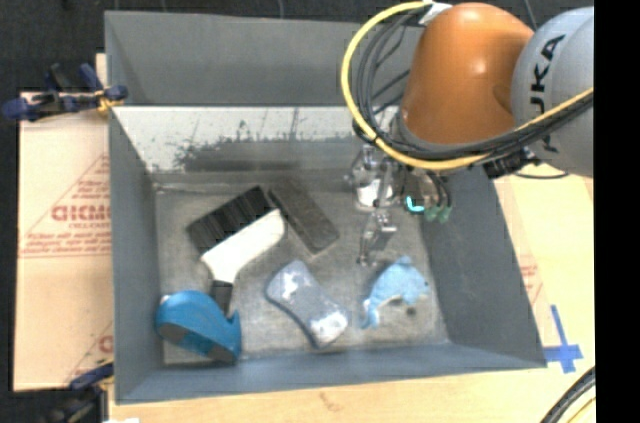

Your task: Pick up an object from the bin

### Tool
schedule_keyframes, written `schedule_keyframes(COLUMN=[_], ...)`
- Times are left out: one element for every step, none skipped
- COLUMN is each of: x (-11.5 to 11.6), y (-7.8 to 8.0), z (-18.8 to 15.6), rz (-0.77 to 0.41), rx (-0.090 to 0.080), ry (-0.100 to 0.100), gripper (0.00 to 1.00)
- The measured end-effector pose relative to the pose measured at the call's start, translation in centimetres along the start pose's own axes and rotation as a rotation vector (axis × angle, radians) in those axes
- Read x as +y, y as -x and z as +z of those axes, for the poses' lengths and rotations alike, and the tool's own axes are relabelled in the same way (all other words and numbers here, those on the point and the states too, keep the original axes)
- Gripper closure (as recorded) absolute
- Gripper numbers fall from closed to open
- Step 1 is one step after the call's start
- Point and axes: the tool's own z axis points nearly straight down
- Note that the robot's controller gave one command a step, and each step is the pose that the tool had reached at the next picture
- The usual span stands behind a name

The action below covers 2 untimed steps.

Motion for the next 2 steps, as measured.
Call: schedule_keyframes(x=[0.0, 0.1], y=[0.1, 1.8], z=[-0.4, 5.5], rz=[0.000, -0.001], rx=[-0.008, -0.014], ry=[0.000, 0.000], gripper=[0.00, 0.00])
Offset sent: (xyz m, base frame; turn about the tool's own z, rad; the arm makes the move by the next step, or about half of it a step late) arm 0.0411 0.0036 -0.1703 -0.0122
